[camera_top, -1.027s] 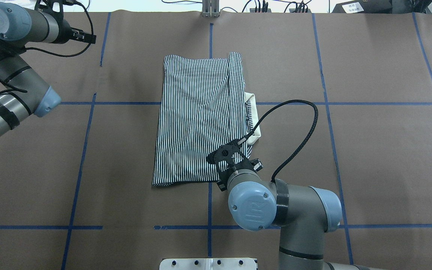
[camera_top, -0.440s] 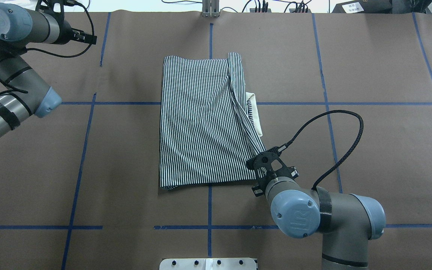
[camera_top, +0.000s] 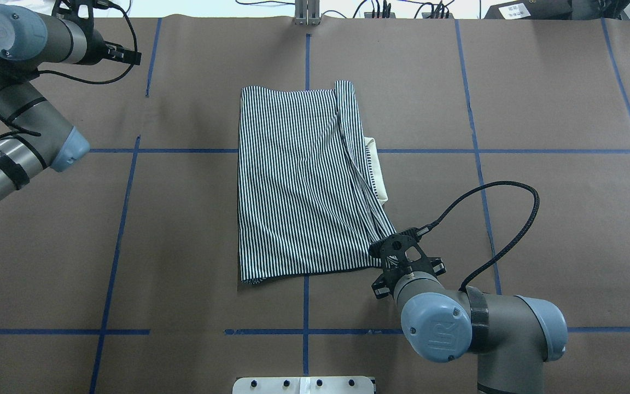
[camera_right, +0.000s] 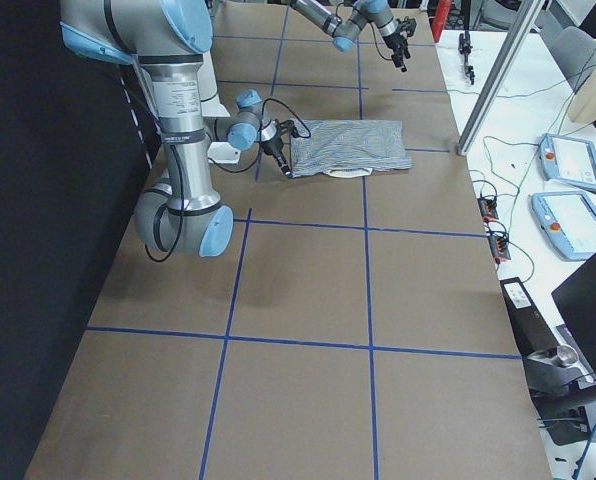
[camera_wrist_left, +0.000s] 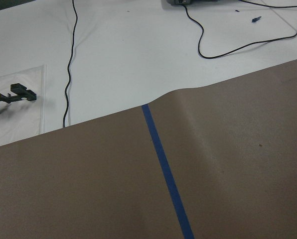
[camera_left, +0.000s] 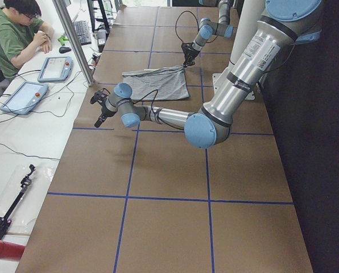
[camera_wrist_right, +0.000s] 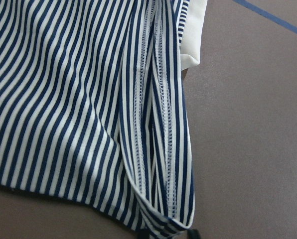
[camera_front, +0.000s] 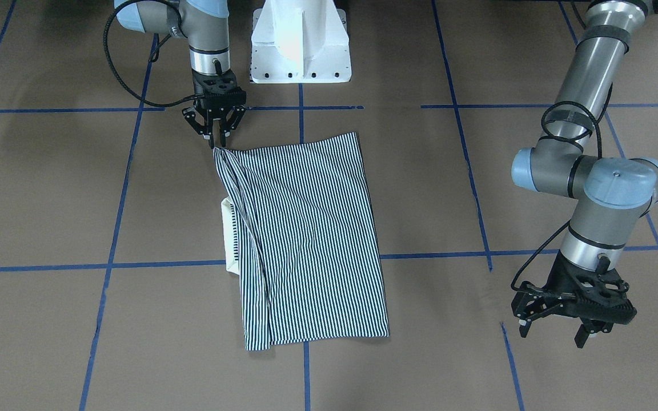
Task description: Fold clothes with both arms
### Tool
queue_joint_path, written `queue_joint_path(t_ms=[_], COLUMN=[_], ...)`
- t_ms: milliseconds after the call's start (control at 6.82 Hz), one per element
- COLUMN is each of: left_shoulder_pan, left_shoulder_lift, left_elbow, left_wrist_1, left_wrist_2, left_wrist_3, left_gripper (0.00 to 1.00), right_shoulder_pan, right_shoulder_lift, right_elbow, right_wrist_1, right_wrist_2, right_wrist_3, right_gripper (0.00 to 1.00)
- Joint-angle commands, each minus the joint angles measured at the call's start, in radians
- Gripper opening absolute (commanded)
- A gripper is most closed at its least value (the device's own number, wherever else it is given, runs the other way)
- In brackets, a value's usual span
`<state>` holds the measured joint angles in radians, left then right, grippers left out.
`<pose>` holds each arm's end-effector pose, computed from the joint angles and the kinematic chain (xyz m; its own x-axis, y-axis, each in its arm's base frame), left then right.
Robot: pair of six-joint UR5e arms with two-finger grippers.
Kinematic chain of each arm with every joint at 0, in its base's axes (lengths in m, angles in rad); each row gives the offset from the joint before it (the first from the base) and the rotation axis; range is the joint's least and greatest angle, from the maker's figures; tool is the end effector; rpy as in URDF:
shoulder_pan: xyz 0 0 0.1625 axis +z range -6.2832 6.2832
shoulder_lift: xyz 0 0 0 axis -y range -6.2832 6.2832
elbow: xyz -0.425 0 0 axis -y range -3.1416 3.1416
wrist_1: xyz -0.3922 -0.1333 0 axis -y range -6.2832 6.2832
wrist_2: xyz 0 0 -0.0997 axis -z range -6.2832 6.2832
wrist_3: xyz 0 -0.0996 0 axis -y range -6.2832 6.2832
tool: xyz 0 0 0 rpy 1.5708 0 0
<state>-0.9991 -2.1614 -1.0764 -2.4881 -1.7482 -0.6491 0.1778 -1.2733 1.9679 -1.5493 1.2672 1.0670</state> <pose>0.3155 -0.7043 0.4451 0.7679 0.2557 -0.5874 0.2234 0.7524 0.6197 -0.5258 -0.2602 0.3240 0.8250 -0.3198 0.4660 0.0415 0.8565 0.5144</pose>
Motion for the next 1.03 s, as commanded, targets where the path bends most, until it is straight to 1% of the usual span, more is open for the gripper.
queue_joint_path(t_ms=[0, 147, 293, 440, 587, 733, 880], left_shoulder_pan=[0.000, 0.000, 0.000, 0.000, 0.000, 0.003, 0.005], left_shoulder_lift=[0.000, 0.000, 0.000, 0.000, 0.003, 0.000, 0.003], left_elbow=[0.001, 0.001, 0.001, 0.001, 0.000, 0.000, 0.000], left_wrist_1=[0.002, 0.002, 0.002, 0.002, 0.000, 0.000, 0.000], left_wrist_2=[-0.001, -0.001, -0.001, -0.001, -0.001, -0.001, -0.001], left_wrist_3=[0.000, 0.000, 0.000, 0.000, 0.000, -0.001, -0.001], left_gripper=[1.00, 1.00, 1.00, 1.00, 1.00, 1.00, 1.00], right_shoulder_pan=[0.018, 0.058, 0.112, 0.173, 0.218, 0.233, 0.233], right_shoulder_lift=[0.017, 0.060, 0.137, 0.213, 0.247, 0.255, 0.252], right_elbow=[0.028, 0.017, -0.042, -0.120, -0.180, -0.202, -0.207], right_wrist_1=[0.000, -0.012, -0.017, -0.014, -0.009, -0.008, -0.014], right_wrist_2=[0.008, 0.008, 0.056, 0.102, 0.141, 0.168, 0.170], right_wrist_3=[-0.007, -0.018, -0.036, -0.098, -0.131, -0.137, -0.137], right_gripper=[1.00, 1.00, 1.00, 1.00, 1.00, 1.00, 1.00])
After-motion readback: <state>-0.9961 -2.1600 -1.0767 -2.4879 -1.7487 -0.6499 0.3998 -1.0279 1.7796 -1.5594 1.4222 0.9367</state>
